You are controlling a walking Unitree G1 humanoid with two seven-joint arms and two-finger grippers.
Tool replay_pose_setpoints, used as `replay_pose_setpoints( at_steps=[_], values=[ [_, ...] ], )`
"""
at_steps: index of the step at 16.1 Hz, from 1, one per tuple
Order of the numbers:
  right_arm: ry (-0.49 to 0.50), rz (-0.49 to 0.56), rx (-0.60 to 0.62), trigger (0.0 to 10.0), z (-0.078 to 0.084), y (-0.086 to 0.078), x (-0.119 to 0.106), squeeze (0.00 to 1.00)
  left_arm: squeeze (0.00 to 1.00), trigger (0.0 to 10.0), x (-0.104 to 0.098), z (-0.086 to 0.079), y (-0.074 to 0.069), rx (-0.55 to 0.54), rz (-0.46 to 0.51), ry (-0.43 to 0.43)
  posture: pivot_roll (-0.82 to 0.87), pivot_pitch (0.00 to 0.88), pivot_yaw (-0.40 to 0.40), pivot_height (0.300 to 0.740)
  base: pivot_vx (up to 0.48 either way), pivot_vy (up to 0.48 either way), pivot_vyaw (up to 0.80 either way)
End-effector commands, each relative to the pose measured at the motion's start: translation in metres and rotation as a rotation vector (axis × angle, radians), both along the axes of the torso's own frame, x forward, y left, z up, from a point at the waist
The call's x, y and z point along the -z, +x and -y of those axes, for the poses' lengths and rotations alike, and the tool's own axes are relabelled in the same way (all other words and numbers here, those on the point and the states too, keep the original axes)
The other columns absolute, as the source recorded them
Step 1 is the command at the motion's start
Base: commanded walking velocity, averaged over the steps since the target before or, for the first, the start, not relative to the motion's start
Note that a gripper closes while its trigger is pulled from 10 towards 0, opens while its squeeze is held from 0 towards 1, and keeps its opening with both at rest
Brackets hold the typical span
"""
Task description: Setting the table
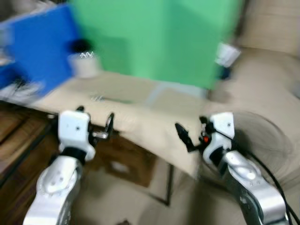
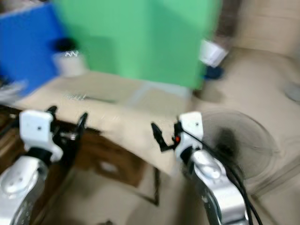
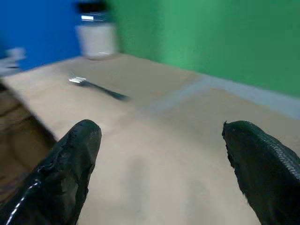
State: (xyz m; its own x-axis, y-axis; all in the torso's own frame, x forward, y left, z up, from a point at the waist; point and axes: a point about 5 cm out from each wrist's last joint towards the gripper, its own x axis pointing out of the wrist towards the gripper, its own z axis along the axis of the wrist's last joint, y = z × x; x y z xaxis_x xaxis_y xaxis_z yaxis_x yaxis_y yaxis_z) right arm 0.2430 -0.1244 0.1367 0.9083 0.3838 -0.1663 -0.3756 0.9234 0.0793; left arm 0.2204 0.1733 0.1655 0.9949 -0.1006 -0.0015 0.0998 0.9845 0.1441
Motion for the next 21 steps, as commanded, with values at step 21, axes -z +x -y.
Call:
replay_pose_setpoints(
  at_steps=[21],
  values=[
    [-0.045, -0.015, -0.131, 10.0, -0.014, 0.018, 0.001, 0.00, 1.00, 10.0, -0.002, 0.001, -0.004, 0.053, -0.006, 0.042, 0.26, 0.000, -0.010, 0.740, 0.325, 0.000, 0.19]
  ],
)
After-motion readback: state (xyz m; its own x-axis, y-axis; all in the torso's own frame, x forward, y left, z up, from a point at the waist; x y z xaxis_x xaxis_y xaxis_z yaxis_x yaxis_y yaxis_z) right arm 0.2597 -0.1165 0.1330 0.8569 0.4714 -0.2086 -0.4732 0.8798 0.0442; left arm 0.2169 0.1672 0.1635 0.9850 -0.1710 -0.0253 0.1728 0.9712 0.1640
